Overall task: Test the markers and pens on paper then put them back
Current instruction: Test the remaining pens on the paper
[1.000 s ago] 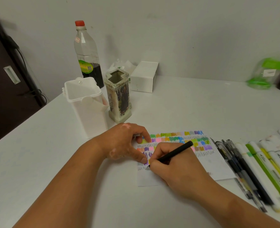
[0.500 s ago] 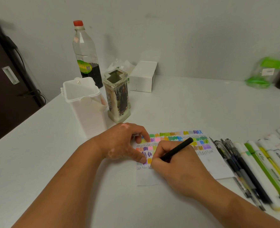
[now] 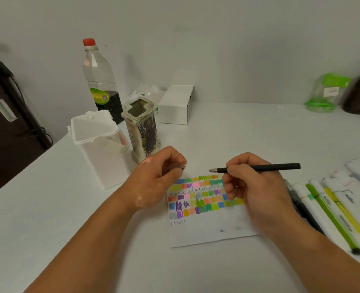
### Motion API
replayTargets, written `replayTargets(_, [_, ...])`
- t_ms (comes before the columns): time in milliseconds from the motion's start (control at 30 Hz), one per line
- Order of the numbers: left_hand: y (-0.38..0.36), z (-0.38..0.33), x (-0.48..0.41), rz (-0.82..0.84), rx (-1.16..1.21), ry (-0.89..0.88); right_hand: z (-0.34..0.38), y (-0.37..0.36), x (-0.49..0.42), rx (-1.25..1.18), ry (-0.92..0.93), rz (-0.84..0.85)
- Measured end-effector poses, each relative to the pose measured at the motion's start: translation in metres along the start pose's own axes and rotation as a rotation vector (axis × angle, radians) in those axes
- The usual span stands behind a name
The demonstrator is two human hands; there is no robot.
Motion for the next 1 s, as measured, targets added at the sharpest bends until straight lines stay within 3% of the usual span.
replayTargets(100, [-0.006,-0.005,0.001,-0.008,0.036,-0.052,0.002,0.002,-0.003,-0.089,0.002,0.028])
replayTargets(300, [-0.009,-0.007,0.001,0.01,0.118,-0.052,0.003,0.006,-0.004,0.011,0.091,0.044])
replayTargets(700, [-0.021,-0.024,0.006,0.049,0.151,-0.091,-0.011,-0.006,0.003,0.212,0.074,0.176])
replayTargets(833, [-0.023,-0.025,0.006,0.04,0.227,-0.07,-0.014,-0.005,0.001,0.255,0.094,0.149])
replayTargets(1000, [-0.022,-0.024,0.005,0.01,0.281,-0.03,-0.008,0.0,-0.002,0.109,0.069,0.091])
Point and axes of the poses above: each hand's wrist, its own x-axis away from the middle knuckle, its own y-axis out of the back of the hand, z = x × y, the point moved 4 cm from there along -x, towards the middle knuckle, and after that the axes turned 5 degrees about y, right-handed, at the moved point
